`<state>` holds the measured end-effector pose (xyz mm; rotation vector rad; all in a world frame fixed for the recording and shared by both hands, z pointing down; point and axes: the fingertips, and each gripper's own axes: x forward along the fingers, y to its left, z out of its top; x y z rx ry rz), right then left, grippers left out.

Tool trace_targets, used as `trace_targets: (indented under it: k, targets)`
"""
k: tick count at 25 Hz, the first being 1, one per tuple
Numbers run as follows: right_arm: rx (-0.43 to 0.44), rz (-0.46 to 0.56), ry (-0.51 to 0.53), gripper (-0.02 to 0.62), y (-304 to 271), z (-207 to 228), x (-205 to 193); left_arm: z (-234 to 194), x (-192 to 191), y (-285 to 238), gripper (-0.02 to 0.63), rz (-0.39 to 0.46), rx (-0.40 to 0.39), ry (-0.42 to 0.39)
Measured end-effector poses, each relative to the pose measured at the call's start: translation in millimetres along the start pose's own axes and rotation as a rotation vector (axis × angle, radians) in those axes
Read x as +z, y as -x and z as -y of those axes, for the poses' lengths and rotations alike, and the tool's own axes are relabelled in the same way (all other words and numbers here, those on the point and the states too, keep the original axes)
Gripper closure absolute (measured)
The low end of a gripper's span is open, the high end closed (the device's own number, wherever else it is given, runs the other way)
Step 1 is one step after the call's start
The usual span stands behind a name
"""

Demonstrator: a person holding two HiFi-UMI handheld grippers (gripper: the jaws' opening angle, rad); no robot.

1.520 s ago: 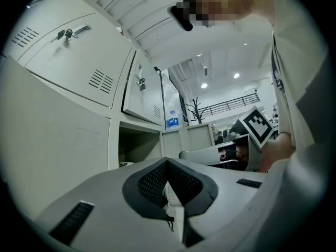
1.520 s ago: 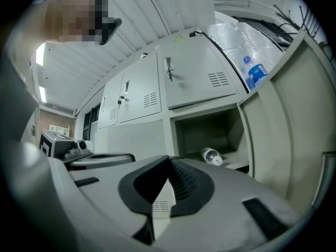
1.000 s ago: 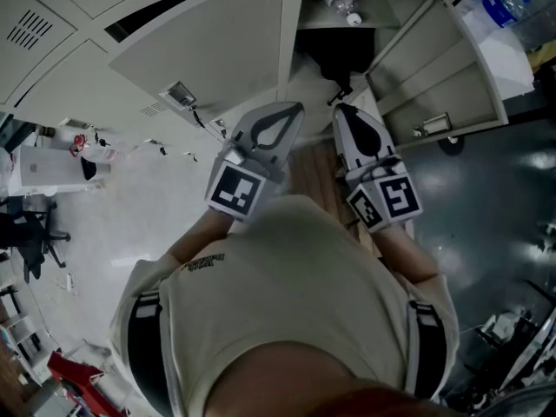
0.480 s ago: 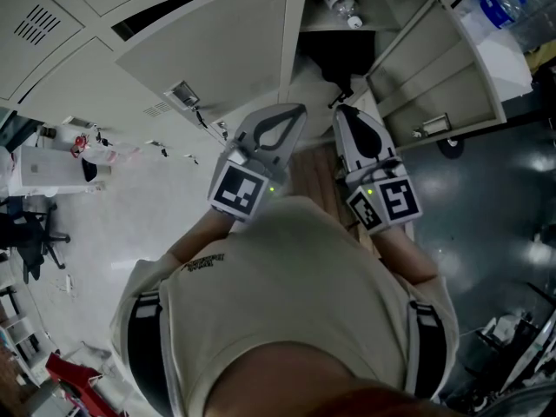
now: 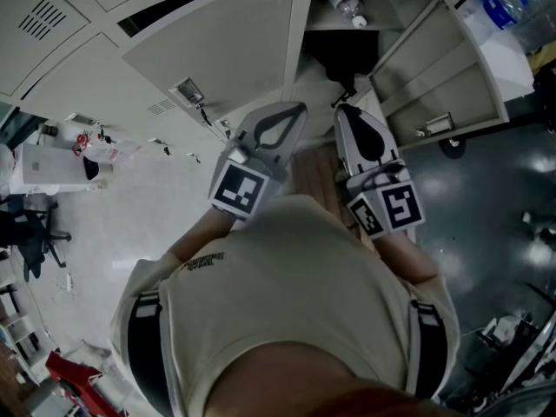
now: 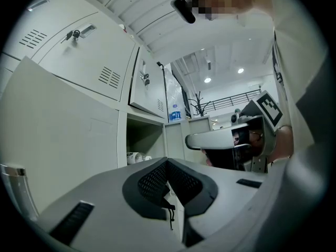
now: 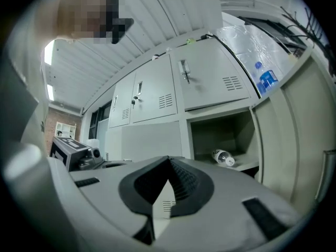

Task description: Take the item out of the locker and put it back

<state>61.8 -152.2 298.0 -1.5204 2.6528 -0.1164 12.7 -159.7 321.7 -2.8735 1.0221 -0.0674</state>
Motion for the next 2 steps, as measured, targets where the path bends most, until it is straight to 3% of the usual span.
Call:
trace_targets:
  k: [2]
  targets:
    - [0.003,0.011,0.029,0.595,-0.3,-5.2,3.7,-1.5,-1.0,1.2,0.594,-0.002,0.0,0.002]
